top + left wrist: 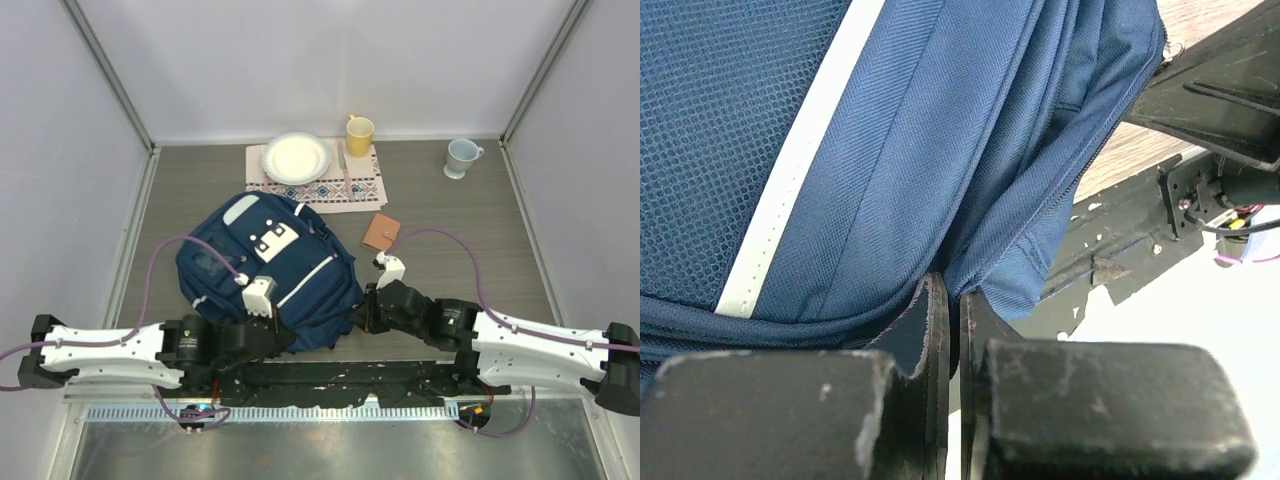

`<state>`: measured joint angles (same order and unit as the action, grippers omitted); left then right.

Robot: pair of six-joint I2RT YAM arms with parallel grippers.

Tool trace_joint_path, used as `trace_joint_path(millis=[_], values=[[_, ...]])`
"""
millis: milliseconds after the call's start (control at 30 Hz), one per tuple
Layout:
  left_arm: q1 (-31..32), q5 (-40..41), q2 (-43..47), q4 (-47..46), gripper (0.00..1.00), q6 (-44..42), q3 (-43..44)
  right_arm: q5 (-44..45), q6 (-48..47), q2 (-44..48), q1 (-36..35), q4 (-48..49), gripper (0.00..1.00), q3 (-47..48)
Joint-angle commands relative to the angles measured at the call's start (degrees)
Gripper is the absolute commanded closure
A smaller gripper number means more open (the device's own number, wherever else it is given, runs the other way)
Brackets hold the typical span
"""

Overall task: Pack the student bag
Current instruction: Zip the student bag at the center of the board.

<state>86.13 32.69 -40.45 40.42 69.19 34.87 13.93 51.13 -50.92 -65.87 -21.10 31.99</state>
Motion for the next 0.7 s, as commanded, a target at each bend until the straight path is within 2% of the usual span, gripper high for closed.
trace_joint_path(millis=[0, 67, 100, 200, 333, 467, 500, 633, 667], values=[[-1.1, 7.2, 0.8, 9.2, 0.95, -7.7, 0.5, 6.2, -7.3, 1.9, 2.7, -7.1, 0.99, -2.8], [-1.1, 6.2, -0.8, 6.2, 0.84, -10.4, 2.0, 2.3, -9.4, 3.3, 2.7, -3.4, 0.99, -3.6], [-1.0, 5.4, -2.6, 5.5, 0.73, -11.9, 2.7, 0.3, -9.6, 3.7, 2.7, -2.7, 0.99, -3.8], [-0.7, 4.9, -4.7, 2.6, 0.61, -17.4, 6.4, -1.5, -11.2, 4.3, 2.6, -2.5, 0.99, -3.5], [-0.2, 5.8, -5.3, -2.7, 0.50, -25.1, 10.6, -4.6, -14.2, 3.6, 2.5, -3.9, 0.99, -1.9], [-0.3, 4.5, -6.4, -4.7, 0.43, -30.2, 14.1, -7.0, -15.8, 3.0, 2.0, -2.9, 0.99, -1.2], [-0.2, 4.1, -6.8, -4.8, 0.37, -31.1, 14.4, -7.1, -16.1, 2.9, 1.7, -2.8, 0.99, -1.1], [-0.2, 1.2, -10.4, -12.1, 0.31, -35.5, 13.4, -6.2, -16.6, 4.0, 0.9, -2.2, 0.99, -0.6], [-0.2, -1.5, -13.1, -13.5, 0.31, -36.0, 13.3, -6.0, -16.6, 4.2, 0.7, -2.3, 0.99, -0.5]])
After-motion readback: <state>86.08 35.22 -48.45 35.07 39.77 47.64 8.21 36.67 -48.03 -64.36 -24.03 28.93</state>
